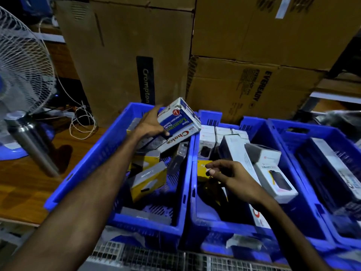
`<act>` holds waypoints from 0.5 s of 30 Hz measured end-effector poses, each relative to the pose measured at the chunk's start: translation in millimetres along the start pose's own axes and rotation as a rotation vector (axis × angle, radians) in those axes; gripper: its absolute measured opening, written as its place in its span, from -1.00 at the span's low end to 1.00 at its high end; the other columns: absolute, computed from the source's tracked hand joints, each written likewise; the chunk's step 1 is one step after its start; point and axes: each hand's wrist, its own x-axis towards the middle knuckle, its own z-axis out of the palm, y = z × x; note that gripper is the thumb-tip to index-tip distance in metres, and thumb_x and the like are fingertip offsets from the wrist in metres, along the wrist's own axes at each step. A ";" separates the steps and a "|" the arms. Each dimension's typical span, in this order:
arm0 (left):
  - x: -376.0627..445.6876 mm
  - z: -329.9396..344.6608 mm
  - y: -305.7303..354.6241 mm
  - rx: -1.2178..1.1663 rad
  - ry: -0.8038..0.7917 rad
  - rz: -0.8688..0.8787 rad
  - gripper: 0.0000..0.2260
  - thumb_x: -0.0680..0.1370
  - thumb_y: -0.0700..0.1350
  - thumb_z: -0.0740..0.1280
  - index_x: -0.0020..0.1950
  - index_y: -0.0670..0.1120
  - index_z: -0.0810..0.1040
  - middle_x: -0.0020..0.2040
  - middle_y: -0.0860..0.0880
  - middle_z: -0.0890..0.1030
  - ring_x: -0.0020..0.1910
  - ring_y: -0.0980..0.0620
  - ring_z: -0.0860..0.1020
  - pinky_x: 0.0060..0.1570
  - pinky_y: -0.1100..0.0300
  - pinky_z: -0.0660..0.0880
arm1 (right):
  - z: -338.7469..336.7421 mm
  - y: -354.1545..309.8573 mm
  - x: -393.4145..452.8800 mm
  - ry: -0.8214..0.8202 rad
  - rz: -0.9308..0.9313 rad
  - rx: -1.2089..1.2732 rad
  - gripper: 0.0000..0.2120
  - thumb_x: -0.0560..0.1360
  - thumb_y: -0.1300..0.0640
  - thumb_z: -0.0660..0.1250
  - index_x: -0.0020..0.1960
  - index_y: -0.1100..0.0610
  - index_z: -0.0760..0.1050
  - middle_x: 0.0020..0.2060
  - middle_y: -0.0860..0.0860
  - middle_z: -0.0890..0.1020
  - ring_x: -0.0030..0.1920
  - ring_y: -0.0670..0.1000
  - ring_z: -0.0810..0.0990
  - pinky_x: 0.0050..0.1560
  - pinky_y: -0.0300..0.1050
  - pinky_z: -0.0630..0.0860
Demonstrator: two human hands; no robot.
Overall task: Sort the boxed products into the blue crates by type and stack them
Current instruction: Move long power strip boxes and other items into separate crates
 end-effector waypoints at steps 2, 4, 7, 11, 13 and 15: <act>-2.3 2.5 -2.9 -0.012 0.024 0.031 -0.07 0.18 -0.24 0.71 0.49 -0.02 0.42 0.30 -0.09 0.62 0.25 -0.11 0.60 0.19 -0.02 0.60 | -3.6 3.3 -0.4 0.006 -0.016 0.014 -0.89 0.62 0.21 0.36 0.12 0.13 0.63 -0.07 0.29 0.67 -0.18 0.01 0.66 -0.15 -0.13 0.58; -9.6 1.6 -0.2 -0.012 0.065 0.105 -0.14 0.16 -0.21 0.72 0.40 -0.03 0.47 0.26 -0.07 0.64 0.21 -0.07 0.62 0.18 -0.04 0.60 | -6.0 6.1 -1.2 0.013 -0.014 0.035 -0.88 0.62 0.21 0.36 0.12 0.14 0.63 -0.01 0.34 0.65 -0.16 -0.02 0.66 -0.14 -0.21 0.58; -26.6 -5.7 11.2 0.013 0.167 0.236 -0.17 0.12 -0.13 0.73 0.32 0.02 0.46 0.24 -0.04 0.61 0.20 -0.01 0.57 0.20 -0.01 0.56 | -7.8 7.2 0.0 0.019 0.018 0.146 -0.87 0.63 0.28 0.32 0.14 0.22 0.61 -0.08 0.28 0.66 -0.22 -0.12 0.69 -0.21 -0.32 0.56; -62.4 -15.5 35.4 -0.033 0.232 0.391 -0.23 0.17 -0.11 0.70 0.28 0.09 0.43 0.22 0.01 0.56 0.19 0.01 0.56 0.13 0.00 0.56 | -5.7 -2.6 9.4 0.040 0.002 0.201 -0.85 0.62 0.28 0.34 0.17 0.16 0.59 -0.08 0.20 0.64 -0.14 0.04 0.65 -0.18 -0.25 0.59; -79.7 -17.1 45.6 -0.080 0.298 0.477 -0.34 0.27 -0.14 0.63 0.28 0.03 0.42 0.18 -0.01 0.57 0.14 -0.01 0.59 0.06 -0.05 0.59 | -5.9 -9.3 13.4 0.075 -0.009 0.232 -0.76 0.62 0.30 0.34 0.27 0.18 0.54 -0.09 0.21 0.61 -0.15 0.07 0.66 -0.25 -0.26 0.57; -95.2 -14.7 54.9 -0.110 0.365 0.564 -0.41 0.33 -0.11 0.60 0.28 -0.04 0.42 0.16 -0.05 0.58 0.10 -0.06 0.60 0.00 -0.06 0.58 | -6.9 -14.4 16.2 0.119 -0.020 0.286 -0.71 0.63 0.25 0.33 0.34 0.16 0.50 -0.05 0.19 0.67 -0.11 0.11 0.68 -0.24 -0.18 0.58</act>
